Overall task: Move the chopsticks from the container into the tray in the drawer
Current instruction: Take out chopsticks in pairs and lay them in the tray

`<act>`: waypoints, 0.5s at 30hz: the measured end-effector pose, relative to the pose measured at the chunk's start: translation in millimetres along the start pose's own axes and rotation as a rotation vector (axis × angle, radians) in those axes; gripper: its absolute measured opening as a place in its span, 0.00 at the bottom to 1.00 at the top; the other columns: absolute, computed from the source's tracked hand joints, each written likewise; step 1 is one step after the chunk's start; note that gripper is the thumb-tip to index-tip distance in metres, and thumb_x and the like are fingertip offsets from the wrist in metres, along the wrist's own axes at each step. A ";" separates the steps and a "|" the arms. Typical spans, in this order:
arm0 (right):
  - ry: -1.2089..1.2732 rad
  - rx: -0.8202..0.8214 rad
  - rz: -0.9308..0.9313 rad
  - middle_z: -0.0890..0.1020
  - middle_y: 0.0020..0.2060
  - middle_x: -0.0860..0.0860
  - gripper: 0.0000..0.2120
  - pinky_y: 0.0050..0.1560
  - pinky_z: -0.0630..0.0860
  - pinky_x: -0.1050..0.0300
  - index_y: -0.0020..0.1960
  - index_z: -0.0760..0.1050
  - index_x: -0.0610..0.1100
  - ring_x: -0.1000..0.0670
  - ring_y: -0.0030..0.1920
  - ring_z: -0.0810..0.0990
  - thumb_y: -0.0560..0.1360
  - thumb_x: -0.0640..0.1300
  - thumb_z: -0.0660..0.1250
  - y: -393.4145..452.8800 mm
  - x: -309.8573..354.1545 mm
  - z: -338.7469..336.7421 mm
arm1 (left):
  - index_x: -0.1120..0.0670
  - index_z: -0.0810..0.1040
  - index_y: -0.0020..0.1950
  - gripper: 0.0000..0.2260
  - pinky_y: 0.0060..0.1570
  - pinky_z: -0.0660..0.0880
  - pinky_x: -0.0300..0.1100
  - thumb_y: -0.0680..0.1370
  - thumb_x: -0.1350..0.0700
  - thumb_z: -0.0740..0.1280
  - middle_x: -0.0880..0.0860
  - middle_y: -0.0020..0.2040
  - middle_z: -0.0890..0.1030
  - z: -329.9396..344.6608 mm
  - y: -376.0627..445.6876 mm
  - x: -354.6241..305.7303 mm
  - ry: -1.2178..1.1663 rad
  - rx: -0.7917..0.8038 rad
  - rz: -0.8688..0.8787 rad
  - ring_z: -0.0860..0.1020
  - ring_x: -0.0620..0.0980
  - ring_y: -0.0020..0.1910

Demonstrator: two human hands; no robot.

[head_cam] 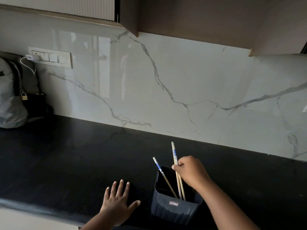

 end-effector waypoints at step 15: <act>0.756 0.046 -0.076 0.86 0.41 0.44 0.07 0.44 0.83 0.55 0.47 0.82 0.40 0.47 0.43 0.86 0.75 0.43 0.71 -14.8 19.5 -114.6 | 0.50 0.76 0.64 0.22 0.57 0.76 0.39 0.73 0.43 0.71 0.45 0.54 0.83 -227.8 -33.7 -132.3 -0.962 -0.219 0.538 0.80 0.41 0.55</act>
Point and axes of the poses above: each hand's wrist, its own y-axis towards the middle knuckle, its own z-axis out of the palm, x = y × z, the point moved 6 cm from there along y, towards the middle knuckle
